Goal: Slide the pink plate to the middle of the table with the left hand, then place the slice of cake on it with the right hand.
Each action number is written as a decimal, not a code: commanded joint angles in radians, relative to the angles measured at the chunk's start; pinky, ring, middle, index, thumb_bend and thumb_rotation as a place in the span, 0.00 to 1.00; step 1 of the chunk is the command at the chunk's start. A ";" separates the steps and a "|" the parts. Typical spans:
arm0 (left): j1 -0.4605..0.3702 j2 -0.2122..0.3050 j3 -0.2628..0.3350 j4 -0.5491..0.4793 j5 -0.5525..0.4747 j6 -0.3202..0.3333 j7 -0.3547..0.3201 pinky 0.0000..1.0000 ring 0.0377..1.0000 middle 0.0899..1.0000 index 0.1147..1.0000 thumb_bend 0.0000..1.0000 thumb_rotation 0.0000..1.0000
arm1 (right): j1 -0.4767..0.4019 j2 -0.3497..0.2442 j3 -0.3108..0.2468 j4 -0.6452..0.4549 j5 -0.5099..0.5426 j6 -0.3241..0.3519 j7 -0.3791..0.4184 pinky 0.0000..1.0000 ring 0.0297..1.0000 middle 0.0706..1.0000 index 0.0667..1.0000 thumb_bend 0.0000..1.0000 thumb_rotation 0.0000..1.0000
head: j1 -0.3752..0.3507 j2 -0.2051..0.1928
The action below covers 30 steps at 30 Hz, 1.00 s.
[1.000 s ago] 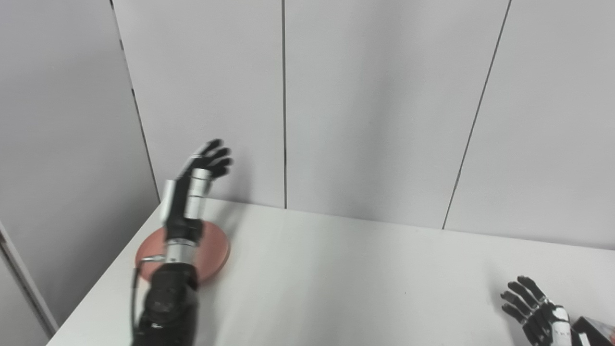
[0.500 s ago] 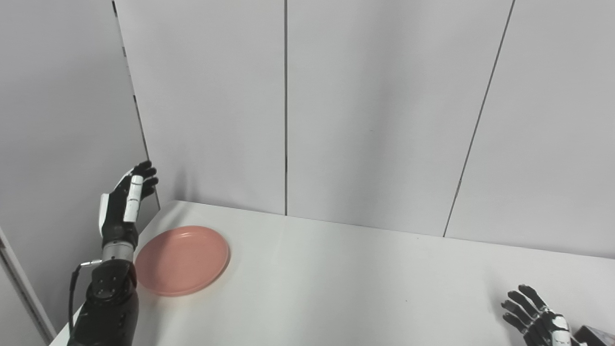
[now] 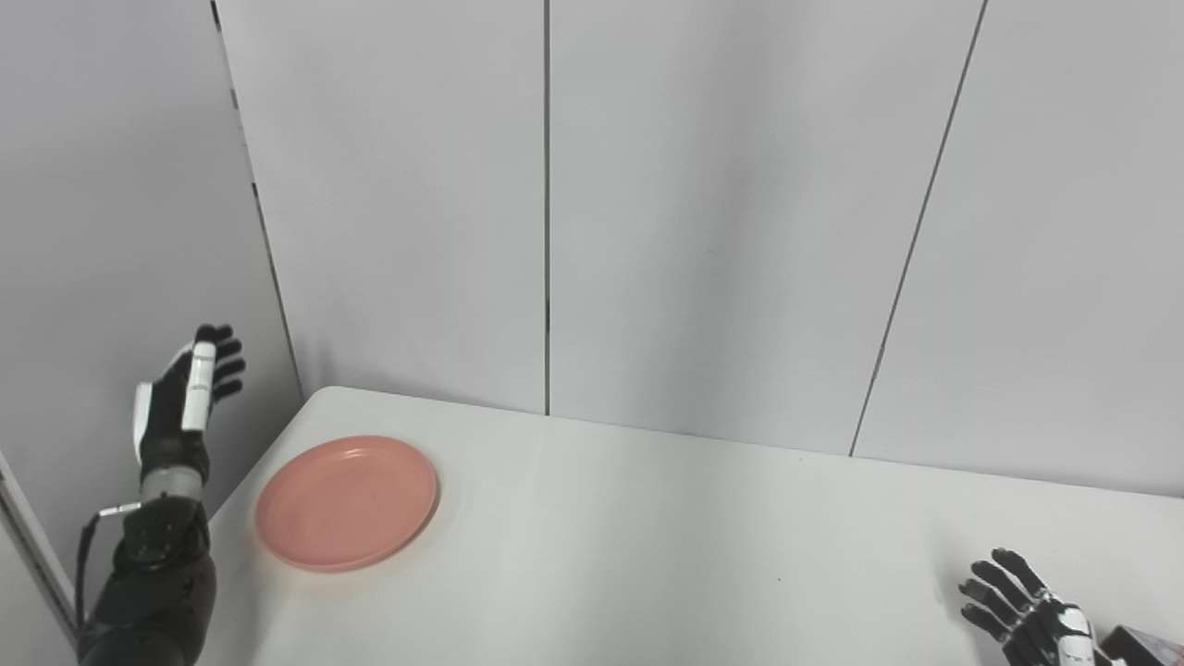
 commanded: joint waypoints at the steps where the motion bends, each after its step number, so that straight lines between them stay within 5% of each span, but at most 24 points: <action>1: -0.038 0.018 0.000 -0.001 -0.007 -0.035 -0.009 0.76 0.77 0.78 0.74 0.71 0.95 | 0.127 0.054 0.019 0.110 0.011 -0.003 0.007 0.79 0.80 0.80 0.82 0.67 1.00 | 0.002 0.001; 5: -0.026 -0.006 -0.009 0.014 -0.010 -0.034 -0.016 0.77 0.78 0.78 0.73 0.76 0.93 | 0.128 0.052 0.018 0.110 0.013 -0.004 0.011 0.79 0.80 0.80 0.82 0.68 1.00 | -0.001 0.005; 19: 0.015 -0.086 -0.043 0.039 -0.012 0.012 -0.049 0.74 0.77 0.80 0.79 0.70 0.90 | 0.139 0.053 0.013 0.120 0.012 -0.018 0.008 0.73 0.76 0.76 0.78 0.70 1.00 | -0.020 0.010; 25: 0.027 -0.137 -0.002 -0.013 -0.100 0.087 -0.089 0.76 0.78 0.81 0.81 0.65 0.93 | 0.141 0.052 0.015 0.116 0.010 -0.014 0.009 0.74 0.76 0.76 0.79 0.73 0.99 | -0.023 0.025; 30: 0.039 -0.159 0.004 -0.069 -0.140 0.146 -0.120 0.72 0.80 0.82 0.83 0.72 0.97 | 0.143 0.054 0.014 0.114 0.012 -0.013 0.009 0.74 0.76 0.76 0.78 0.75 0.97 | -0.027 0.029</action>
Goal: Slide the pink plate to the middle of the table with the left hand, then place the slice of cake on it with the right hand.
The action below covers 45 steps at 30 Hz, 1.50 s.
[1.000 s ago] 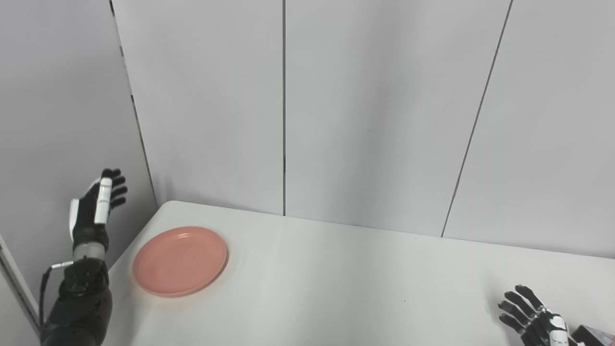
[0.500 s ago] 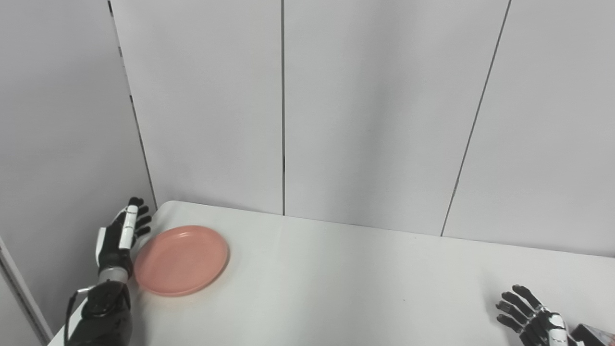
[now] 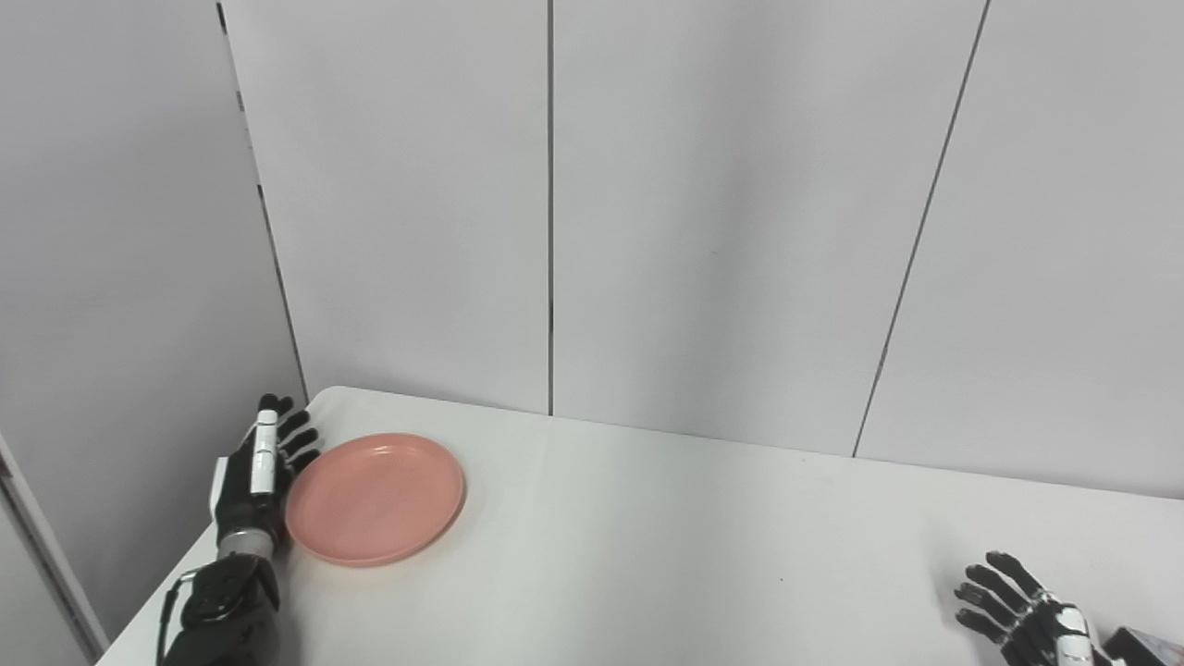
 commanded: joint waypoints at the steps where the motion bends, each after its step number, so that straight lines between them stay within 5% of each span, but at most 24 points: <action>1: -0.001 -0.009 0.000 -0.029 -0.021 0.044 -0.036 0.71 0.80 0.84 0.84 0.72 0.98 | 0.139 0.058 0.017 0.113 0.013 -0.011 0.006 0.74 0.76 0.76 0.78 0.75 0.97 | 0.000 0.003; 13: 0.018 -0.056 -0.029 -0.110 -0.022 0.094 -0.066 0.76 0.80 0.83 0.82 0.72 0.99 | 0.139 0.058 0.017 0.118 0.012 -0.016 0.006 0.72 0.75 0.76 0.77 0.78 0.95 | -0.007 0.014; 20: 0.037 -0.124 -0.018 -0.242 -0.064 0.210 -0.059 0.76 0.80 0.82 0.83 0.68 0.96 | 0.143 0.061 0.019 0.105 0.010 -0.014 0.004 0.71 0.75 0.75 0.76 0.78 0.93 | -0.009 0.025; 31: 0.067 -0.211 -0.047 -0.315 -0.062 0.261 -0.075 0.80 0.81 0.83 0.86 0.67 0.96 | 0.149 0.071 0.025 0.079 0.005 -0.003 -0.005 0.71 0.74 0.75 0.76 0.77 0.93 | -0.024 0.042; 45: 0.138 -0.319 -0.148 -0.488 0.062 0.321 0.041 0.77 0.80 0.82 0.82 0.68 0.97 | 0.156 0.073 0.035 0.036 -0.013 0.026 -0.021 0.71 0.74 0.75 0.76 0.79 0.94 | -0.032 0.061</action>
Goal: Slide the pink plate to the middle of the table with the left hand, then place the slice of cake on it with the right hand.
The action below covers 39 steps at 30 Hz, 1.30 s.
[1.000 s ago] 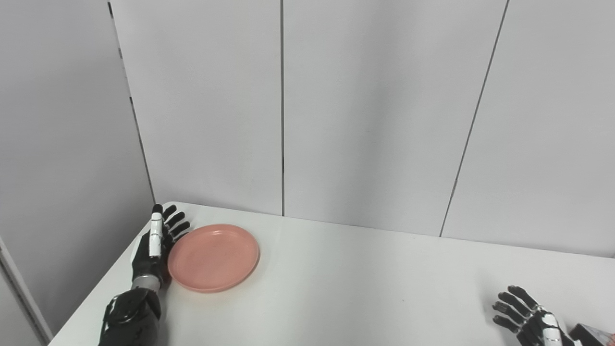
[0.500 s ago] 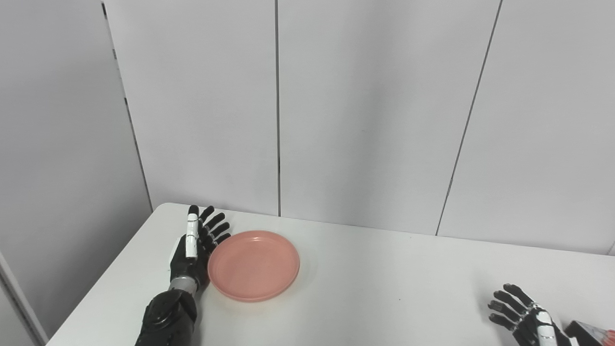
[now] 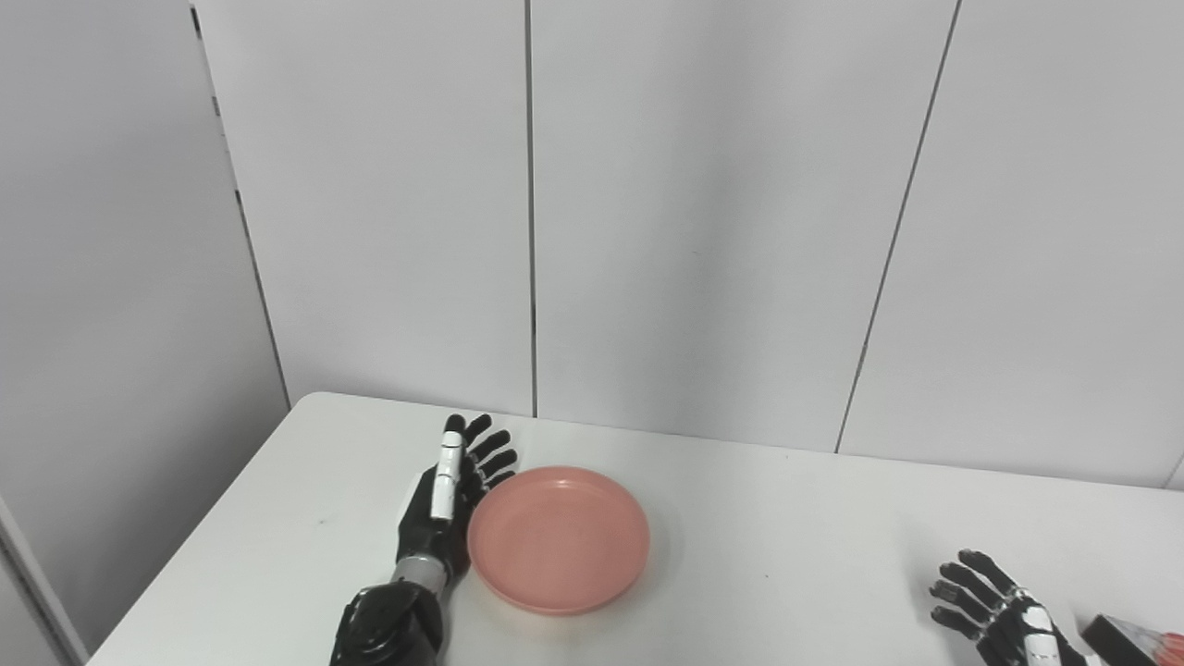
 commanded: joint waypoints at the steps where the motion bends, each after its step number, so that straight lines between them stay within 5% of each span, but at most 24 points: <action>1: 0.022 -0.019 -0.017 -0.023 0.038 0.034 0.046 0.77 0.80 0.82 0.82 0.68 0.97 | 0.131 0.053 0.022 0.075 0.001 0.032 -0.007 0.71 0.74 0.75 0.76 0.79 0.94 | -0.005 0.012; 10: 0.063 -0.075 -0.071 -0.119 0.104 0.066 0.083 0.75 0.78 0.79 0.79 0.65 0.95 | 0.138 0.063 0.033 0.029 -0.001 0.069 -0.023 0.72 0.75 0.76 0.76 0.80 0.93 | -0.047 0.047; 16: 0.076 -0.088 -0.080 -0.150 0.099 0.099 0.075 0.77 0.79 0.81 0.80 0.63 0.95 | 0.145 0.104 0.063 -0.037 -0.038 0.120 -0.073 0.72 0.74 0.75 0.76 0.77 0.94 | -0.219 0.076; 27: 0.097 -0.107 -0.097 -0.171 0.131 0.090 0.086 0.80 0.81 0.85 0.84 0.66 0.96 | 0.138 0.192 0.135 -0.135 -0.162 0.206 -0.162 0.76 0.78 0.79 0.80 0.74 0.98 | -0.423 0.112; 39: 0.148 -0.141 -0.089 -0.228 0.092 0.089 0.067 0.83 0.82 0.85 0.86 0.59 0.95 | 0.133 0.231 0.178 -0.183 -0.238 0.257 -0.218 0.75 0.78 0.79 0.81 0.67 1.00 | -0.525 0.131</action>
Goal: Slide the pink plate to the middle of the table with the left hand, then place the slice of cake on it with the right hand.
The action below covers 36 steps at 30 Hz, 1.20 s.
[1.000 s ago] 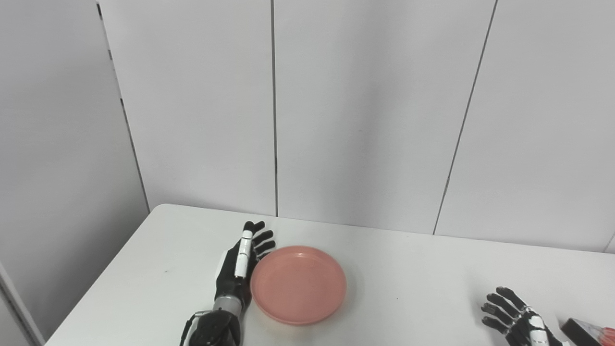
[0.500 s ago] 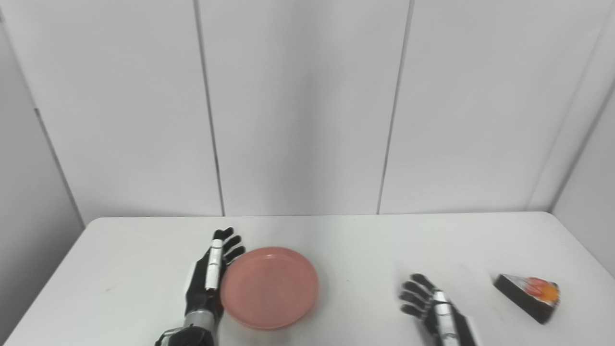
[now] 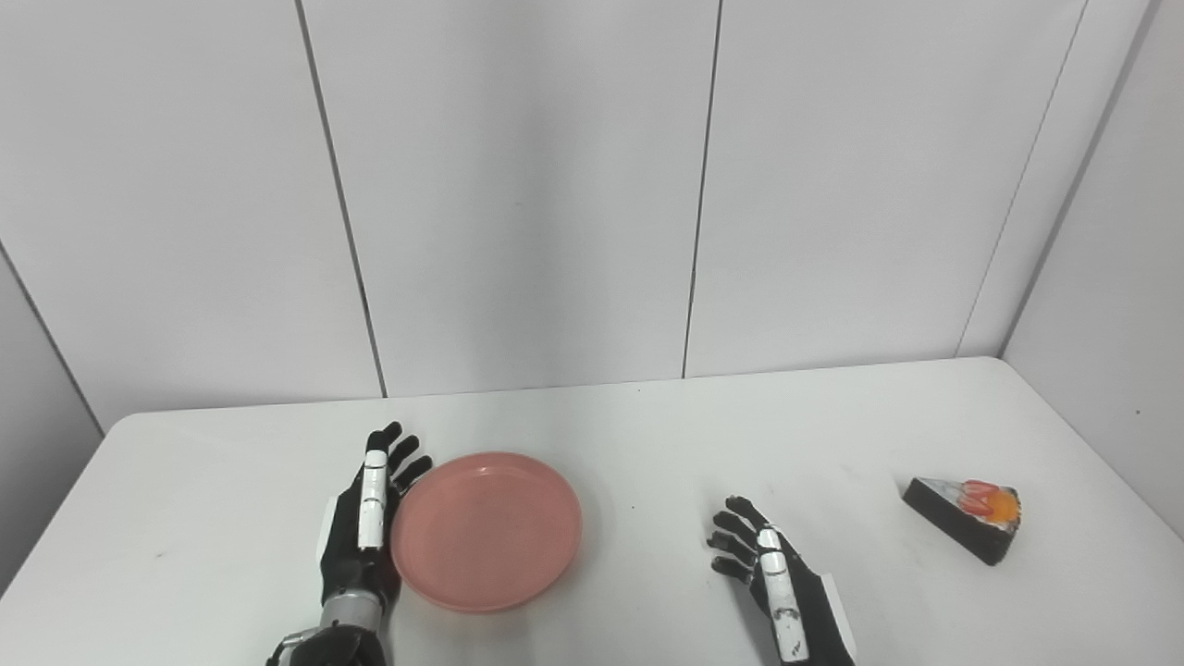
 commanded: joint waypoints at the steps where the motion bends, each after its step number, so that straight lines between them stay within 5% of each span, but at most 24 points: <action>1: 0.023 -0.018 -0.003 0.002 -0.009 0.018 0.000 0.81 0.81 0.83 0.85 0.57 0.95 | 0.026 0.023 0.022 0.010 -0.012 0.057 0.003 0.74 0.78 0.79 0.82 0.68 1.00 | 0.001 0.000; 4: 0.025 -0.017 -0.012 0.006 -0.005 0.016 -0.011 0.83 0.81 0.82 0.82 0.59 0.92 | 0.025 0.017 0.032 0.014 -0.039 0.033 -0.005 0.74 0.79 0.80 0.82 0.69 0.99 | -0.015 0.000; 11: 0.022 -0.008 -0.011 0.026 -0.031 0.000 -0.057 0.79 0.79 0.80 0.79 0.63 0.89 | 0.018 -0.016 0.048 0.061 -0.186 -0.159 -0.089 0.65 0.72 0.76 0.78 0.61 0.95 | -0.024 -0.002; 18: 0.026 -0.013 0.013 0.034 -0.097 0.000 -0.105 0.74 0.76 0.78 0.77 0.63 0.81 | 0.007 -0.050 0.059 -0.011 -0.310 -0.212 -0.137 0.63 0.71 0.75 0.77 0.66 0.85 | -0.023 -0.004; 27: 0.017 -0.020 0.015 0.084 -0.142 -0.015 -0.141 0.68 0.74 0.76 0.77 0.65 0.75 | -0.028 -0.145 0.021 -0.140 -0.477 -0.184 -0.165 0.63 0.71 0.76 0.78 0.65 0.85 | -0.024 -0.014; 36: 0.018 -0.032 -0.010 0.121 -0.113 -0.088 -0.146 0.76 0.75 0.75 0.75 0.65 0.75 | -0.088 -0.249 -0.073 -0.178 -0.566 -0.136 -0.182 0.62 0.70 0.77 0.78 0.65 0.84 | -0.027 -0.022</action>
